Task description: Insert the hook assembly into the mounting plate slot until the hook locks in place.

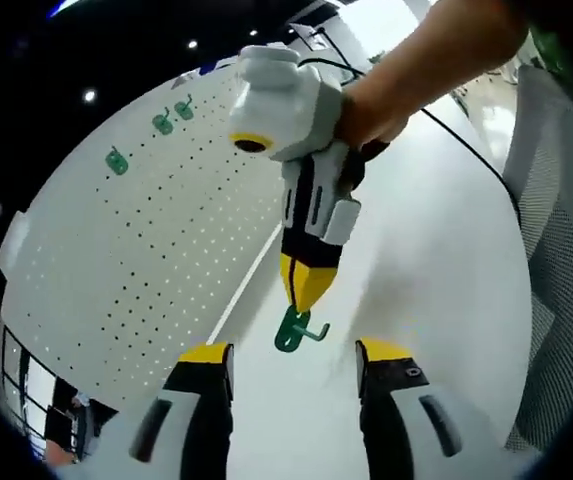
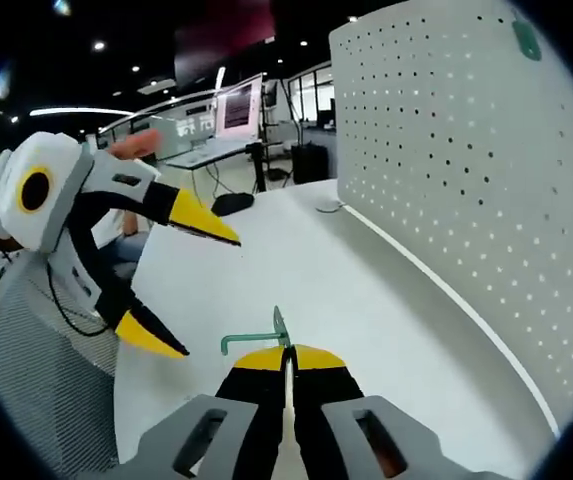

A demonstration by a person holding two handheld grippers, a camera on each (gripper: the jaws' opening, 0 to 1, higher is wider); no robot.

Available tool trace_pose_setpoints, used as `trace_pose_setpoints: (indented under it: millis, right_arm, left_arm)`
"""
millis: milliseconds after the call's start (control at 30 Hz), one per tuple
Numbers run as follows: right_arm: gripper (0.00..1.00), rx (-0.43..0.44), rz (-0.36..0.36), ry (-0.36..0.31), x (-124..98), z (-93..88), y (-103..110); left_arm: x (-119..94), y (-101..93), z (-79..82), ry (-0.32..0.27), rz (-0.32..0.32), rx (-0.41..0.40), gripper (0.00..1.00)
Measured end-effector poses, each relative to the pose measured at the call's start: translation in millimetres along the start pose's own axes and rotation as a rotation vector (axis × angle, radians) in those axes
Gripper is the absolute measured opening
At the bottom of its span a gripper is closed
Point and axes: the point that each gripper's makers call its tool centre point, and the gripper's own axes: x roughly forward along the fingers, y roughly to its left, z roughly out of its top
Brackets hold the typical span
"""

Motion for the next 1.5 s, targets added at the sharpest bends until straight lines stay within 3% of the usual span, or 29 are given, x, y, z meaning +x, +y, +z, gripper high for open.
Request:
trace_pose_setpoints:
  millis: [400,1000,1500]
  right_arm:
    - [0.0,0.101,0.042,0.057,-15.4,4.1,19.3]
    - [0.0,0.34,0.086,0.177,-21.6,-10.4,35.0]
    - [0.0,0.391,0.134,0.214,-23.6,-10.8,48.0]
  left_arm:
    - [-1.2,-10.4,7.4,-0.035,-0.058,0.04,0.22]
    - [0.3,-29.5,11.0,-0.053,-0.131,0.061,0.1]
    - [2.1,-33.7,7.8,-0.048,-0.154,0.038,0.07]
